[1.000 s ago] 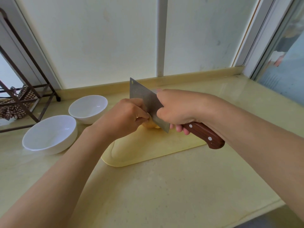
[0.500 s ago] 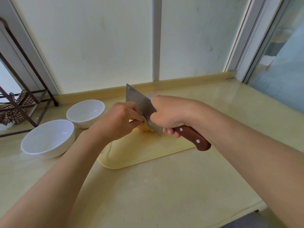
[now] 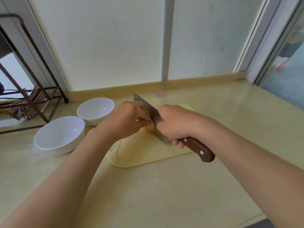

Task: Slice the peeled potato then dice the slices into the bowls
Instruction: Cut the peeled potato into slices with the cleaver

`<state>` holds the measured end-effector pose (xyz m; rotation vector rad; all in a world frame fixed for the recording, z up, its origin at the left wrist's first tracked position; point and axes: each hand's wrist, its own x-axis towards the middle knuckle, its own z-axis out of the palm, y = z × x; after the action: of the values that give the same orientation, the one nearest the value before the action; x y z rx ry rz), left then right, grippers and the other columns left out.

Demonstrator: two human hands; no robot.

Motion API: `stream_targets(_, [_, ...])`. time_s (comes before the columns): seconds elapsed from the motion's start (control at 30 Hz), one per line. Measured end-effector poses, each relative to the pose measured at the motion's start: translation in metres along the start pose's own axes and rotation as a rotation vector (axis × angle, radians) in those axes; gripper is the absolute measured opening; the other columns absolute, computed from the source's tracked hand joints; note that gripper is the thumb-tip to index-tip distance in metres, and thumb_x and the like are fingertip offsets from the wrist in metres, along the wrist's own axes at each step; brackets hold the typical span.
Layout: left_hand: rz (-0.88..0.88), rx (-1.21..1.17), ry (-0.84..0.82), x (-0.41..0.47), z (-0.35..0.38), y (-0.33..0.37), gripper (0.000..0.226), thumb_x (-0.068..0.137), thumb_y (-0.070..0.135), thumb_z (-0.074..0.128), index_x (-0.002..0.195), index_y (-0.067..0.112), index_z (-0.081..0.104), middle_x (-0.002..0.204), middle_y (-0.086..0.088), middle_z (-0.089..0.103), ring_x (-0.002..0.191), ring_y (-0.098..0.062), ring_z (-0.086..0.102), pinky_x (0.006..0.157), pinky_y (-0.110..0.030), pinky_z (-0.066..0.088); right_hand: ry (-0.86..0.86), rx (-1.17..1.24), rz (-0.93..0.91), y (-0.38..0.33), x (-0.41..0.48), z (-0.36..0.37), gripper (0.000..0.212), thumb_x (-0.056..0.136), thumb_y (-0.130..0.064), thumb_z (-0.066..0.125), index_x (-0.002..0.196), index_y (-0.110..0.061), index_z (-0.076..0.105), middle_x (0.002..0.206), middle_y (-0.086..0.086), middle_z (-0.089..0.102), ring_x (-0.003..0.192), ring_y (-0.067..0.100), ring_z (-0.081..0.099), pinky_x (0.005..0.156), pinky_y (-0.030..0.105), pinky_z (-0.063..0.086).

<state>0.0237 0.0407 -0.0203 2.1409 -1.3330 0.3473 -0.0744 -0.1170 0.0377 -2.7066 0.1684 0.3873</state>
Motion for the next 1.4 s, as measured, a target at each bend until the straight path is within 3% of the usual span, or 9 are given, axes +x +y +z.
stream_targets(0.2, [-0.041, 0.011, -0.012, -0.001, -0.003, 0.0, 0.012, 0.074, 0.004, 0.08, 0.08, 0.014, 0.08, 0.074, -0.001, 0.067, 0.066, -0.021, 0.063, 0.062, -0.042, 0.054, 0.061, 0.123, -0.032, 0.011, -0.006, -0.014, 0.031, 0.094, -0.009, 0.041, 0.124, -0.002, 0.045, 0.071, 0.017, 0.072, 0.04, 0.023, 0.059, 0.043, 0.028, 0.05])
stream_targets(0.4, [-0.097, 0.005, -0.054, -0.001, -0.01, 0.004, 0.011, 0.075, 0.006, 0.081, 0.083, 0.011, 0.077, 0.084, -0.001, 0.067, 0.073, -0.018, 0.067, 0.072, -0.04, 0.058, 0.102, 0.216, -0.032, 0.019, -0.006, -0.018, 0.026, 0.091, -0.009, 0.042, 0.11, 0.003, 0.056, 0.074, 0.02, 0.074, 0.044, 0.029, 0.063, 0.043, 0.03, 0.05])
stream_targets(0.57, [-0.18, -0.008, -0.107, 0.0, -0.011, 0.007, 0.017, 0.077, 0.01, 0.08, 0.092, 0.009, 0.072, 0.09, 0.002, 0.067, 0.082, -0.011, 0.066, 0.077, -0.029, 0.058, 0.124, 0.322, -0.031, 0.024, -0.008, -0.021, 0.025, 0.092, -0.007, 0.04, 0.114, -0.003, 0.052, 0.075, 0.021, 0.073, 0.035, 0.021, 0.056, 0.039, 0.025, 0.046])
stream_targets(0.7, [-0.263, 0.004, -0.124, -0.001, -0.012, 0.007, 0.016, 0.08, 0.012, 0.077, 0.095, 0.01, 0.072, 0.09, 0.001, 0.068, 0.083, -0.01, 0.067, 0.079, -0.027, 0.057, 0.135, 0.414, -0.047, 0.026, -0.01, -0.025, 0.017, 0.094, -0.003, 0.039, 0.105, -0.005, 0.052, 0.07, 0.018, 0.068, 0.028, 0.011, 0.05, 0.034, 0.019, 0.04])
stream_targets(0.87, [-0.472, -0.03, -0.136, -0.002, -0.016, 0.009, 0.018, 0.083, 0.021, 0.076, 0.098, 0.021, 0.068, 0.085, 0.009, 0.067, 0.077, 0.001, 0.063, 0.071, -0.013, 0.05, 0.155, 0.467, -0.059, 0.034, -0.003, -0.028, 0.018, 0.091, -0.004, 0.041, 0.103, -0.009, 0.053, 0.071, 0.015, 0.074, 0.037, 0.018, 0.054, 0.038, 0.025, 0.045])
stream_targets(1.0, [-0.644, -0.106, -0.181, 0.001, -0.02, 0.011, 0.011, 0.084, 0.031, 0.072, 0.091, 0.025, 0.067, 0.079, 0.008, 0.069, 0.069, -0.006, 0.069, 0.07, -0.023, 0.054, 0.148, 0.502, -0.085, 0.038, 0.006, -0.028, 0.021, 0.09, -0.006, 0.043, 0.103, -0.01, 0.06, 0.077, 0.014, 0.076, 0.046, 0.022, 0.058, 0.043, 0.031, 0.051])
stream_targets(1.17, [-0.827, -0.323, -0.157, 0.005, -0.017, 0.017, 0.01, 0.084, 0.019, 0.074, 0.089, 0.011, 0.073, 0.076, -0.001, 0.075, 0.071, -0.014, 0.074, 0.079, -0.029, 0.059, 0.123, 0.496, -0.119, 0.032, 0.008, -0.019, 0.023, 0.09, -0.005, 0.04, 0.107, -0.009, 0.054, 0.079, 0.02, 0.075, 0.046, 0.029, 0.059, 0.043, 0.032, 0.051])
stream_targets(1.33, [-0.95, -0.487, -0.097, 0.008, -0.015, 0.018, 0.008, 0.082, 0.009, 0.073, 0.085, 0.003, 0.077, 0.08, -0.011, 0.076, 0.079, -0.02, 0.075, 0.081, -0.032, 0.06, 0.128, 0.444, -0.119, 0.023, 0.006, -0.006, 0.034, 0.091, -0.004, 0.037, 0.121, 0.003, 0.05, 0.073, 0.024, 0.071, 0.044, 0.033, 0.064, 0.041, 0.032, 0.05])
stream_targets(1.4, [-0.963, -0.522, -0.09, 0.008, -0.015, 0.019, 0.009, 0.082, 0.008, 0.073, 0.087, 0.001, 0.076, 0.081, -0.013, 0.075, 0.08, -0.022, 0.074, 0.08, -0.032, 0.06, 0.138, 0.435, -0.113, 0.021, 0.005, -0.004, 0.04, 0.091, -0.006, 0.037, 0.13, 0.0, 0.043, 0.072, 0.022, 0.071, 0.045, 0.034, 0.067, 0.043, 0.032, 0.051])
